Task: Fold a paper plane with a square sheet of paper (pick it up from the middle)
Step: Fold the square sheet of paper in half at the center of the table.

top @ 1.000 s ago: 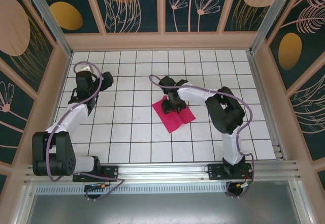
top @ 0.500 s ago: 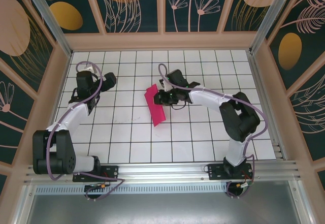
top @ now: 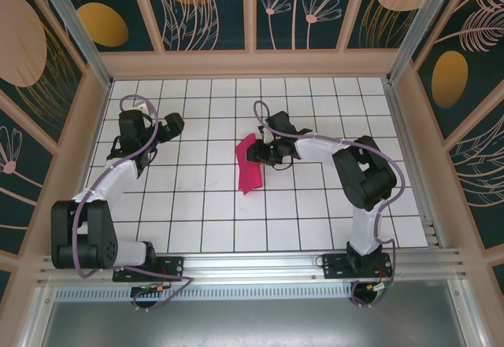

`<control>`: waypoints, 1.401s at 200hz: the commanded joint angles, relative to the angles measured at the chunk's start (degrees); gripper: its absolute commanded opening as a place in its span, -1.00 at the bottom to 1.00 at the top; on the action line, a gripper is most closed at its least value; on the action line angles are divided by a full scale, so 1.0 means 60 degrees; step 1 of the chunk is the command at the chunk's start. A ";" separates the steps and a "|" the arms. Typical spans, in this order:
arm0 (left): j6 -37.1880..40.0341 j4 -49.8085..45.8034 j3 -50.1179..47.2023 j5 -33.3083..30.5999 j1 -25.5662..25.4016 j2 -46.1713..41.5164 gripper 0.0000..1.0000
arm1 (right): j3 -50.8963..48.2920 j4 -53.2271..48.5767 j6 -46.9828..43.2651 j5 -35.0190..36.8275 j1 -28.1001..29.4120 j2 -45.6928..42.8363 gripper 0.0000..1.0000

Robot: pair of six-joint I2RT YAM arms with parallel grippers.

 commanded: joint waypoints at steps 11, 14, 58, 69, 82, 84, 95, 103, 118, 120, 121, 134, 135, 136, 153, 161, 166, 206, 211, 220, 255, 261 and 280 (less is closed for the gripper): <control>-0.0173 -0.0170 0.0043 0.0276 0.0052 0.0073 0.97 | 0.0410 -0.1056 -0.0507 0.2092 -0.0039 0.0031 0.12; -0.0174 -0.0244 0.0069 0.0263 0.0053 0.0078 0.97 | 0.0437 -0.1130 -0.0547 0.2212 -0.0036 0.0016 0.14; -0.0664 -0.0523 -0.0012 0.0720 0.0060 -0.0017 0.97 | 0.0464 -0.1377 -0.0639 0.2600 -0.0040 -0.0093 0.22; -0.0894 -0.0423 -0.0137 0.1091 0.0045 -0.0010 0.97 | 0.0451 -0.1364 -0.0524 0.2680 -0.0040 -0.0113 0.19; -0.1164 -0.0262 -0.0288 0.1630 0.0044 0.0045 0.95 | 0.0421 -0.1304 -0.0403 0.2719 -0.0041 -0.0105 0.16; -0.1205 -0.0238 -0.0304 0.1704 0.0040 0.0050 0.94 | 0.0410 -0.1296 -0.0389 0.2727 -0.0039 -0.0111 0.16; -0.1430 -0.0126 -0.0448 0.2023 0.0012 0.0096 0.91 | 0.0417 -0.1289 -0.0309 0.2768 -0.0049 -0.0074 0.13; -0.1543 -0.0010 -0.0541 0.2215 -0.0022 0.0115 0.89 | 0.0420 -0.1314 -0.0256 0.2805 -0.0040 -0.0018 0.11; -0.1714 0.0196 -0.0742 0.2324 -0.0182 0.0064 0.88 | 0.0449 -0.1411 -0.0177 0.2829 -0.0050 0.0082 0.08; -0.1738 0.0217 -0.0761 0.2328 -0.0207 0.0058 0.88 | 0.0460 -0.1436 -0.0164 0.2834 -0.0060 0.0097 0.08; -0.1747 0.0223 -0.0779 0.2326 -0.0217 0.0057 0.88 | 0.0462 -0.1443 -0.0147 0.2843 -0.0062 0.0109 0.08; -0.1844 0.0305 -0.0886 0.2267 -0.0434 0.0034 0.88 | 0.0413 -0.1507 -0.0048 0.2937 -0.0070 0.0170 0.06; -0.1851 0.0311 -0.0886 0.2259 -0.0454 0.0038 0.88 | 0.0417 -0.1507 -0.0045 0.2946 -0.0074 0.0175 0.06; -0.1855 0.0314 -0.0885 0.2240 -0.0464 0.0033 0.88 | 0.0419 -0.1515 -0.0036 0.2950 -0.0069 0.0177 0.06; -0.1980 0.0343 -0.0885 0.2122 -0.0798 0.0182 0.87 | 0.0402 -0.1601 0.0058 0.3042 -0.0081 0.0249 0.05; -0.2066 0.0380 -0.0872 0.2104 -0.0963 0.0304 0.86 | 0.0405 -0.1661 0.0097 0.3137 -0.0080 0.0292 0.04; -0.2174 0.0399 -0.0870 0.2104 -0.1056 0.0388 0.86 | 0.0406 -0.1677 0.0090 0.3171 -0.0089 0.0296 0.04; -0.3033 0.0927 -0.0804 0.2460 -0.1715 0.1137 0.77 | 0.0418 -0.1800 0.0231 0.3289 -0.0078 0.0466 0.02; -0.3079 0.1028 -0.0823 0.2410 -0.1795 0.1175 0.75 | 0.0426 -0.1826 0.0270 0.3301 -0.0082 0.0506 0.02; -0.3103 0.1133 -0.0799 0.2362 -0.1948 0.1246 0.74 | 0.0461 -0.1856 0.0334 0.3332 -0.0083 0.0573 0.01; -0.3267 0.1274 -0.0673 0.2159 -0.2402 0.1442 0.67 | 0.0453 -0.1929 0.0598 0.3349 -0.0107 0.0898 0.01; -0.3337 0.1328 -0.0633 0.2250 -0.2457 0.1523 0.67 | 0.0463 -0.1986 0.0638 0.3370 -0.0099 0.0967 0.01; -0.3448 0.1508 -0.0541 0.2513 -0.2611 0.1797 0.53 | 0.0341 -0.1916 0.0618 0.3378 -0.0092 0.1071 0.01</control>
